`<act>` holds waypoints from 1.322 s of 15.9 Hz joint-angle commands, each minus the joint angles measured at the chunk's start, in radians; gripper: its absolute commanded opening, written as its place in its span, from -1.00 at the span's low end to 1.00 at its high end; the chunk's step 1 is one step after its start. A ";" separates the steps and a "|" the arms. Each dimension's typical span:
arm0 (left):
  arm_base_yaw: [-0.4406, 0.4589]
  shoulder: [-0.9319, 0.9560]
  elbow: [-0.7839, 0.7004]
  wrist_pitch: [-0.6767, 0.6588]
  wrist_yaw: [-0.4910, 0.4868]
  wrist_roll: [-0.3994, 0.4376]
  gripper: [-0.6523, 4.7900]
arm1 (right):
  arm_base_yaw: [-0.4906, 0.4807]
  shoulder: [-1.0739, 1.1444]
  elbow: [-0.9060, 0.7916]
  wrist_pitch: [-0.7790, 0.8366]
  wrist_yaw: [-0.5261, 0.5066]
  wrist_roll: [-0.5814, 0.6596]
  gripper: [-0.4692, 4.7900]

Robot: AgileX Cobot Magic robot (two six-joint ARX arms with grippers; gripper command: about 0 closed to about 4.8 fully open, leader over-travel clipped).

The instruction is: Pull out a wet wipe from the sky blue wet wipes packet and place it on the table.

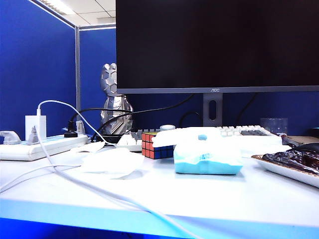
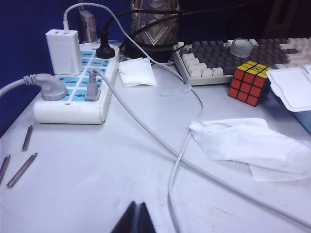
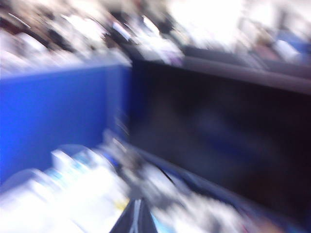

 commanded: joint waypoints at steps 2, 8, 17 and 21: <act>0.001 -0.003 -0.001 -0.010 0.004 -0.004 -0.77 | -0.003 -0.163 -0.354 0.227 0.116 -0.113 -0.84; 0.001 -0.003 -0.001 -0.010 0.004 -0.004 -0.77 | -0.154 -0.406 -1.239 0.939 0.010 -0.129 -0.81; 0.001 -0.003 -0.001 -0.010 0.004 -0.004 -0.77 | -0.394 -0.772 -1.794 0.895 -0.125 0.015 -0.81; 0.001 -0.003 -0.001 -0.010 0.008 -0.003 -0.77 | -0.404 -0.822 -1.888 0.923 -0.130 0.035 -0.81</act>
